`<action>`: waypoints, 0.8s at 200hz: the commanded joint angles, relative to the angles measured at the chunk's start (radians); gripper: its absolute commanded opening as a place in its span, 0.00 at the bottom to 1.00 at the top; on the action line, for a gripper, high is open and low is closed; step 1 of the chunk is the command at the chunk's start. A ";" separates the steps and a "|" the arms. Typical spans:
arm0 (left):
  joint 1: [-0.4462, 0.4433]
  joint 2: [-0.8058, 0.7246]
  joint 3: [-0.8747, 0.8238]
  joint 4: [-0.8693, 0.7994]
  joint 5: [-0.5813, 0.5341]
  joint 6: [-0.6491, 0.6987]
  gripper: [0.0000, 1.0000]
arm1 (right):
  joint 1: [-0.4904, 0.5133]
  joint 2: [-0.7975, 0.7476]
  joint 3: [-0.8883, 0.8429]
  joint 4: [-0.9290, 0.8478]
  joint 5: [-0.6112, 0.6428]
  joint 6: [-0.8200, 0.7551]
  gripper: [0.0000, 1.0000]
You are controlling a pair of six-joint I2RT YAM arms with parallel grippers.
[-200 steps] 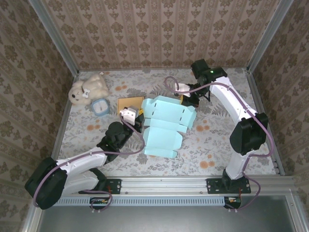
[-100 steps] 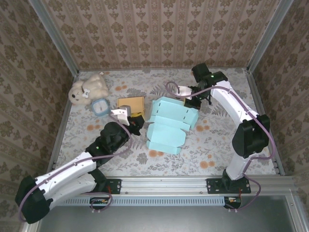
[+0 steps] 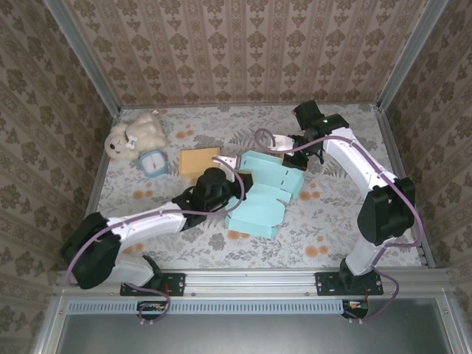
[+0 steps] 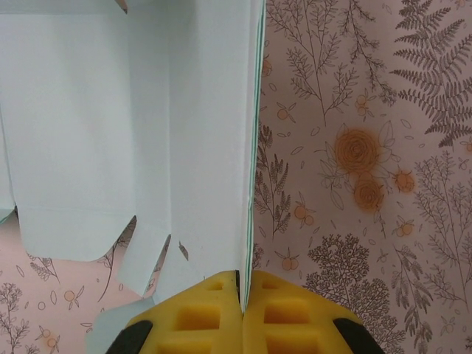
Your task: Fold the paper box
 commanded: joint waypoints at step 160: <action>0.228 0.087 0.085 0.024 0.074 -0.074 0.05 | 0.069 0.029 -0.016 0.064 0.099 0.025 0.00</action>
